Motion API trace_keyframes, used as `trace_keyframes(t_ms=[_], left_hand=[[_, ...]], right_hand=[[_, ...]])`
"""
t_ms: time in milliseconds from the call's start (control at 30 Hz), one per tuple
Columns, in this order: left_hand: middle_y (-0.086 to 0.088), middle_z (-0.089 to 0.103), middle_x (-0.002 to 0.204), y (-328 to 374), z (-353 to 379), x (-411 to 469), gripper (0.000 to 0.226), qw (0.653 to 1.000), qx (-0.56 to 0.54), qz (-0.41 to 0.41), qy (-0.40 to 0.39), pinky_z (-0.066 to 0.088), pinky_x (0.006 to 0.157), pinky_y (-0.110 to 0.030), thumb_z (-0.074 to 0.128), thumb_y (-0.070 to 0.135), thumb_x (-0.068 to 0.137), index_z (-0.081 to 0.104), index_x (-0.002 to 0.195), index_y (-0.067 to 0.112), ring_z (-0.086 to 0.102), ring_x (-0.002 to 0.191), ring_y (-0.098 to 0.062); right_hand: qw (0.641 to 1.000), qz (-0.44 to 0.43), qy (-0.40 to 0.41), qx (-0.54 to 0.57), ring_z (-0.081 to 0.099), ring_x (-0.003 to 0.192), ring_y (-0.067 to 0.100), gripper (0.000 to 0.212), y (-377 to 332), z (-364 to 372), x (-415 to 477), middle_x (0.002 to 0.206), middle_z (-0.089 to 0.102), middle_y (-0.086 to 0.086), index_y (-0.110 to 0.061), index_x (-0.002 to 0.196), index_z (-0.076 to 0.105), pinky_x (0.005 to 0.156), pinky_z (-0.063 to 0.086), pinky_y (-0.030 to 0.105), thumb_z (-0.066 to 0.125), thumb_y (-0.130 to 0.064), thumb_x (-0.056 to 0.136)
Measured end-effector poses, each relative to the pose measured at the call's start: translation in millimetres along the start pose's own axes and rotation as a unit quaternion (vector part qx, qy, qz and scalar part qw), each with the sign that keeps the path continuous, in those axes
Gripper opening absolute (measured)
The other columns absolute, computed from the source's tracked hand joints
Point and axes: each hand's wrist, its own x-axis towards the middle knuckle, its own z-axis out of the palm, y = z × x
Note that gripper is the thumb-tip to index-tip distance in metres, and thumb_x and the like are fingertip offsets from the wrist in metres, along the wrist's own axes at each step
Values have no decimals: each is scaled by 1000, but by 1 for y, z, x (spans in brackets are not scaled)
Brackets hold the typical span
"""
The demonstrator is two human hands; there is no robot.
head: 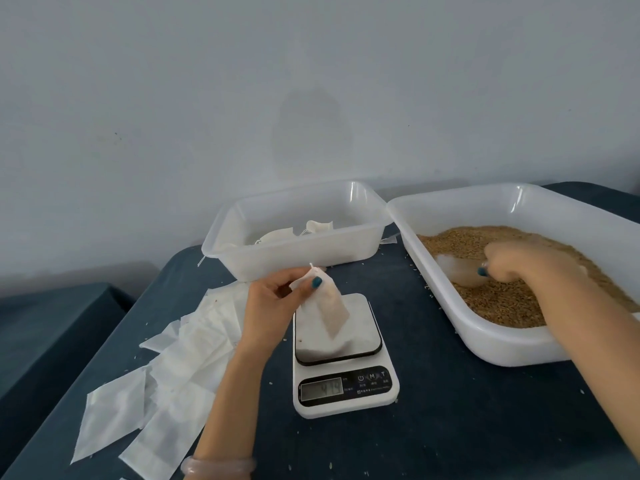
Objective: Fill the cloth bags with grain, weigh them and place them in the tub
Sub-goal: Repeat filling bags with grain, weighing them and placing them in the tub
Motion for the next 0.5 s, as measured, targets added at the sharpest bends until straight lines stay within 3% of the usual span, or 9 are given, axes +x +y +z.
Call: trace_keyframes(t_ms=[67,133,200,267,367,433,500], left_hand=[[6,77,98,0,1,0,18,999,-16,-8,-29,53,80,-18,72,12,87,77,98,26,69,89,-7],[16,75,101,-7,1,1,31,996,43,-11,-73,50,81,-13,68,6,91,74,102,34,68,95,-3],[28,71,103,-14,2,1,44,984,146,2,-107,46,84,-9,62,4,94,67,103,46,64,101,6],[28,70,107,-18,2,2,46,980,167,16,-109,46,90,-10,58,3,96,65,106,47,62,108,7],[23,72,105,-22,1,5,42,987,132,35,-79,49,90,-14,58,1,96,65,107,40,64,106,2],[21,73,103,-25,0,7,38,988,138,33,-65,49,87,-14,59,2,95,63,108,38,66,103,1],[18,73,103,-29,-1,7,32,990,132,24,-49,49,85,-12,59,3,95,63,110,32,66,101,1]], right_hand=[[999,-13,-14,-33,48,88,16,29,-4,-3,-6,107,58,5,-3,128,53,70,38,22,46,-16,103],[999,-15,-9,-37,49,86,15,21,-9,-4,-10,96,53,3,-5,118,57,73,40,22,49,-16,102],[998,-16,56,-23,50,104,23,11,-17,-5,-15,107,55,9,-9,97,54,91,43,31,50,-18,100],[985,-45,169,10,41,120,32,21,-30,-6,-19,120,54,14,-8,104,49,95,45,43,47,-29,101],[924,-200,276,172,34,127,26,36,-61,-5,-29,128,55,7,-12,136,44,94,41,37,45,-24,101],[863,-306,291,278,41,122,17,34,-88,-1,-41,122,60,-4,-20,134,49,92,39,29,46,-17,100],[827,-357,284,330,54,109,8,28,-115,12,-47,114,63,-9,-23,125,58,87,44,23,48,-15,100]])
